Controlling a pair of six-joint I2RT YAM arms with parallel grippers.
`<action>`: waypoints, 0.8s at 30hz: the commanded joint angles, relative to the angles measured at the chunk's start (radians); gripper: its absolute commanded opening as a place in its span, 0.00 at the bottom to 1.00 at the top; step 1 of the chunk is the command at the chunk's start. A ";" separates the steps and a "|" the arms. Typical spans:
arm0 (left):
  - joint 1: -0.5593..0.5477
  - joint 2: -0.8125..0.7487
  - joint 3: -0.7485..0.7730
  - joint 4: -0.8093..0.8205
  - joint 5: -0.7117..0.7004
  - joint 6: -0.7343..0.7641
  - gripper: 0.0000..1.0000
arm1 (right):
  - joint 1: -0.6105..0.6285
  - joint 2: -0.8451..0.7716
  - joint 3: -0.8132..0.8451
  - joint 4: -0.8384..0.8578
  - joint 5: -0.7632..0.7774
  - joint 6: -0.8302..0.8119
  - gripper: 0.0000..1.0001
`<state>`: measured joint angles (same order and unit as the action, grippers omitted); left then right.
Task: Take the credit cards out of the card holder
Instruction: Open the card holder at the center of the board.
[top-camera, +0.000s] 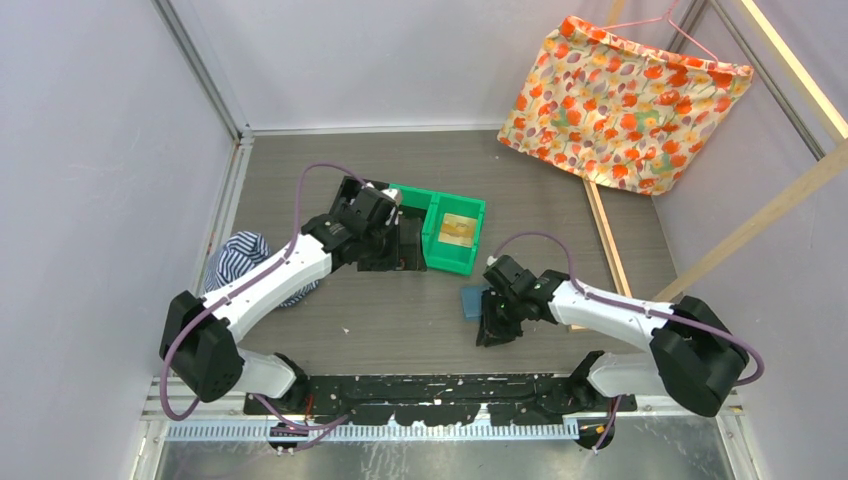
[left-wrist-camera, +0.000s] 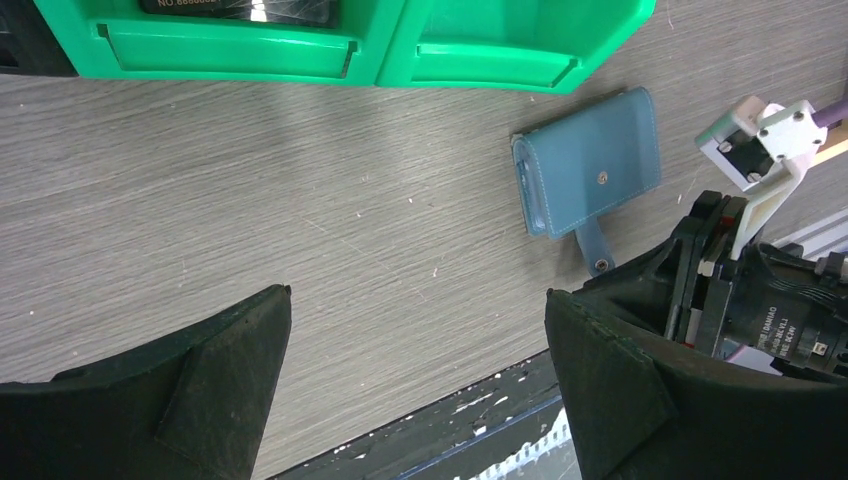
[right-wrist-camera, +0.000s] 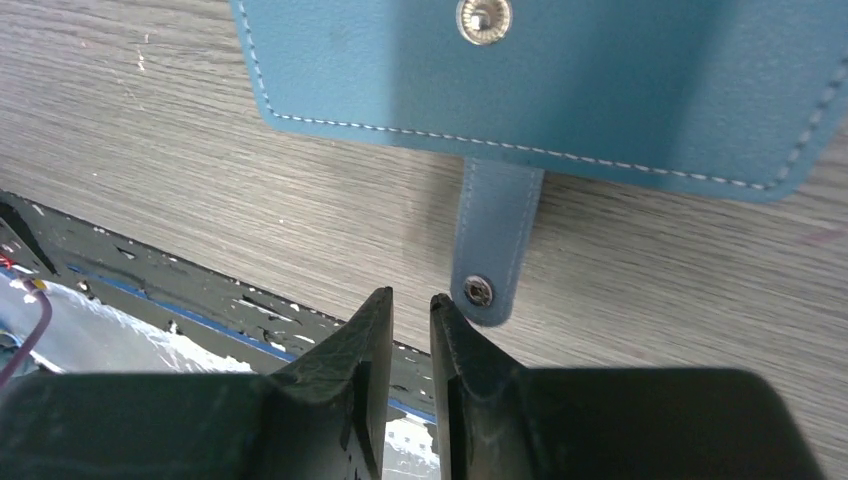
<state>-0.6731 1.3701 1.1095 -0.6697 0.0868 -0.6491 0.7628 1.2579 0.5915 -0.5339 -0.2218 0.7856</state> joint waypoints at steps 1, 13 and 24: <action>0.000 -0.004 0.003 0.023 -0.007 -0.017 0.99 | 0.020 0.023 0.041 0.021 -0.007 0.010 0.27; 0.001 -0.050 -0.048 0.023 -0.023 -0.044 0.99 | 0.018 -0.004 0.136 -0.128 0.292 -0.097 0.63; 0.000 -0.072 -0.050 -0.006 -0.049 -0.042 0.98 | 0.035 0.071 0.092 -0.022 0.185 -0.088 0.17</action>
<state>-0.6731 1.3437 1.0576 -0.6712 0.0715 -0.6827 0.7803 1.3136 0.6712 -0.6083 0.0299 0.7063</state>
